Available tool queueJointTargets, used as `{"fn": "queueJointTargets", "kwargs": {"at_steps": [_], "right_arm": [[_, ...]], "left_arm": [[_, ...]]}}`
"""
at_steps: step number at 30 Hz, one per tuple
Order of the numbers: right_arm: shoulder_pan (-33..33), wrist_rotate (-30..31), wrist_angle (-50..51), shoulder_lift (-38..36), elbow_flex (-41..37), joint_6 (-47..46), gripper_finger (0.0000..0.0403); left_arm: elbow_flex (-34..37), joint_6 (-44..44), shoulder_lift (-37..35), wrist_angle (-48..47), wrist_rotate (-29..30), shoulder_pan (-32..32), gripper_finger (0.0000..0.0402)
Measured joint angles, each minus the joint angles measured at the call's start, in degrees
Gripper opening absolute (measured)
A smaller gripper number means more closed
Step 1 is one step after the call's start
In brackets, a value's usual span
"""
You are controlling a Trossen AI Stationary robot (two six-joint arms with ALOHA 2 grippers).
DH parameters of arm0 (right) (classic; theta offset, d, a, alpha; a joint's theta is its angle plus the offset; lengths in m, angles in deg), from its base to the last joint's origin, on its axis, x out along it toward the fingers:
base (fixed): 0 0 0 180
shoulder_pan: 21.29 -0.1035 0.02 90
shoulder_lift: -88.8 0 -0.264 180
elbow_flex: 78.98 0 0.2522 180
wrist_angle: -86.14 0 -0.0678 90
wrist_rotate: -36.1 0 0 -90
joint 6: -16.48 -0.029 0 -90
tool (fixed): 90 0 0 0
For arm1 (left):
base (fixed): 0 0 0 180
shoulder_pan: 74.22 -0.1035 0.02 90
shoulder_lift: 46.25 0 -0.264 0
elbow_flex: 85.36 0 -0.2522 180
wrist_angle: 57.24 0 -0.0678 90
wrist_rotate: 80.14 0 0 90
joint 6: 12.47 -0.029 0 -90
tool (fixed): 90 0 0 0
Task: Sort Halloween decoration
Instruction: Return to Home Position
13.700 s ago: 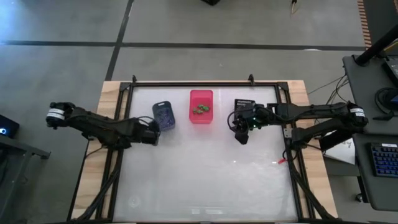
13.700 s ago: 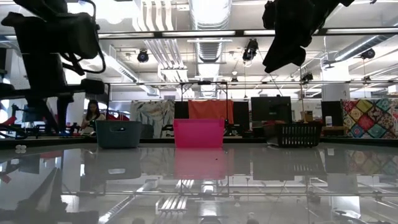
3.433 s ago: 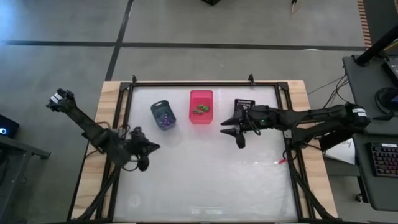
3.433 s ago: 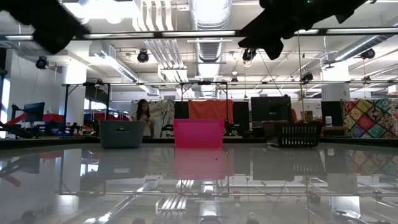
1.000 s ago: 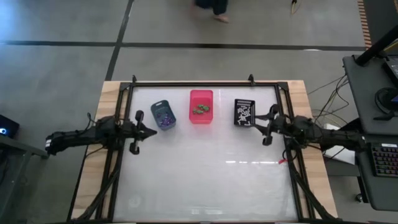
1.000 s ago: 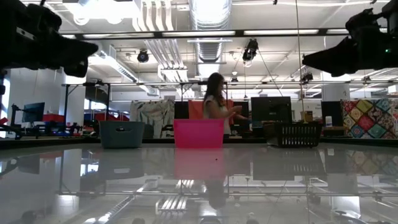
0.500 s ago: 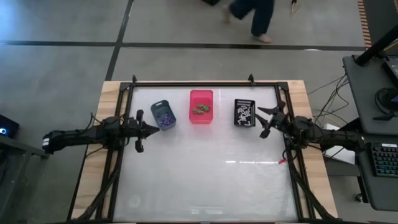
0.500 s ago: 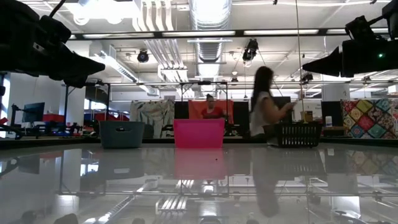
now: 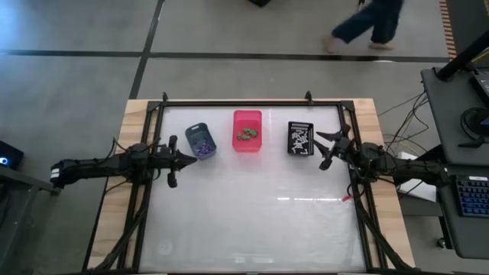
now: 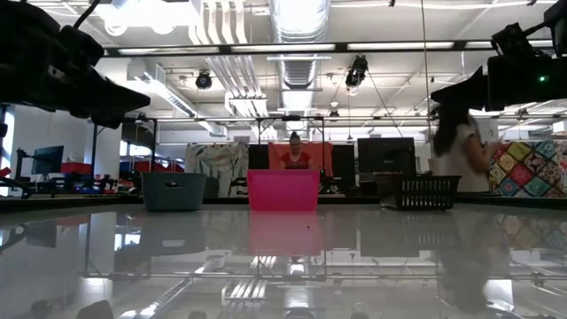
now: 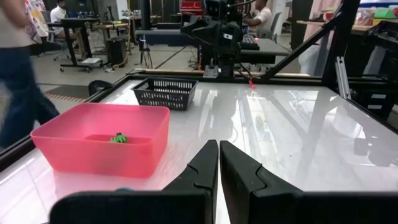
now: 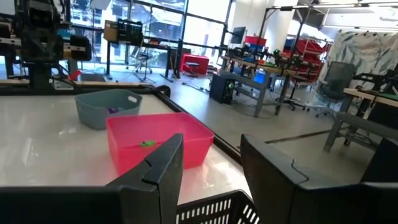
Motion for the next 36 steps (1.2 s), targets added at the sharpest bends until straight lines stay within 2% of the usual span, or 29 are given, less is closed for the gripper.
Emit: {"fn": "queueJointTargets", "kwargs": {"at_steps": [14, 36], "right_arm": [[0.0, 0.0, 0.1, -0.1, 0.0, 0.0, 0.0153], [0.0, 0.0, 0.2, 4.8, 0.0, -0.1, 0.0153]], "left_arm": [[0.0, 0.0, 1.8, 0.1, 0.0, 0.0, 0.0], [0.0, 0.0, 2.3, 0.1, 0.0, 0.0, 0.0]]}}
